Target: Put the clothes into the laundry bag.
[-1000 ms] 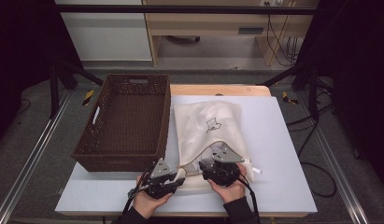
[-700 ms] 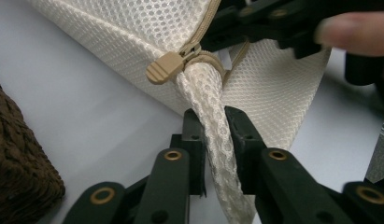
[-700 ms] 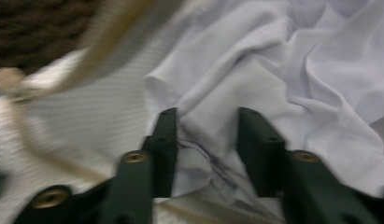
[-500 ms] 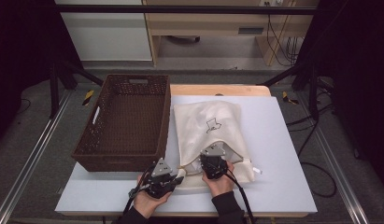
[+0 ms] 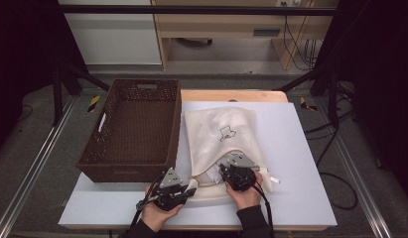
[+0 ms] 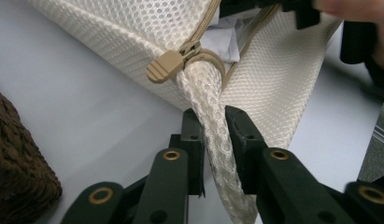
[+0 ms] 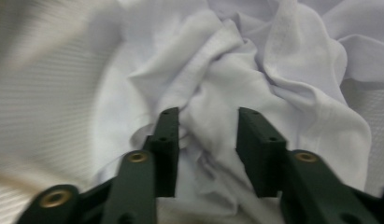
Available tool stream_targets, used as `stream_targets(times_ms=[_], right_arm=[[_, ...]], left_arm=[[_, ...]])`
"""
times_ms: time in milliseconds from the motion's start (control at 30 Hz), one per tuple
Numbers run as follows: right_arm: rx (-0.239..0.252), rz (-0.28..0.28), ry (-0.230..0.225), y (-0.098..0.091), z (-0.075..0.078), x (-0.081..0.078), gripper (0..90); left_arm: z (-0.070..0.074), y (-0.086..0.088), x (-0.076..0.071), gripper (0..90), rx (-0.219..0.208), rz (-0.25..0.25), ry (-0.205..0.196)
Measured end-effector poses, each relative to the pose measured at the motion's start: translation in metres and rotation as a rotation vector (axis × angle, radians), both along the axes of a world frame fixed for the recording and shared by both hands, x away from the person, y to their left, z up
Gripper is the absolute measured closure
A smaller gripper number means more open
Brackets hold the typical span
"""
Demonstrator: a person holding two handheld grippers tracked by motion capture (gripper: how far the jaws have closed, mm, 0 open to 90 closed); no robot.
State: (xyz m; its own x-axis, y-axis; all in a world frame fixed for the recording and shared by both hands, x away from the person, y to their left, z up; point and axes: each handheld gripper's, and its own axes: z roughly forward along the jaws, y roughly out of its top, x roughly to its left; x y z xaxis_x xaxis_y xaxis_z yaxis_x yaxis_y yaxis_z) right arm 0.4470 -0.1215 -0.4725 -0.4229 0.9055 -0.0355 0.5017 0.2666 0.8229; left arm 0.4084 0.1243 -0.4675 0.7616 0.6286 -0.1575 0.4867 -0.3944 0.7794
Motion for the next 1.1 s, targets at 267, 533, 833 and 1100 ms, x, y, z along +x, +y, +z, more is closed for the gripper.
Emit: stream_targets(times_ms=[267,533,833,1100], right_arm=[[0.094,0.158,0.068,0.020,0.006,-0.018,76.6],[-0.078,0.071,0.068,0.039,-0.010,-0.002,90.0],[-0.025,0.059,0.037,0.018,-0.005,0.001,79.1],[-0.060,0.114,0.111,0.030,-0.008,-0.010,57.0]], left_arm=[[0.000,-0.002,-0.001,81.0,0.013,0.011,-0.002],[0.003,-0.001,-0.002,83.7,0.021,0.017,-0.001],[0.001,0.000,-0.001,82.6,0.019,0.012,-0.001],[0.002,-0.001,-0.002,82.4,0.012,0.012,-0.003]])
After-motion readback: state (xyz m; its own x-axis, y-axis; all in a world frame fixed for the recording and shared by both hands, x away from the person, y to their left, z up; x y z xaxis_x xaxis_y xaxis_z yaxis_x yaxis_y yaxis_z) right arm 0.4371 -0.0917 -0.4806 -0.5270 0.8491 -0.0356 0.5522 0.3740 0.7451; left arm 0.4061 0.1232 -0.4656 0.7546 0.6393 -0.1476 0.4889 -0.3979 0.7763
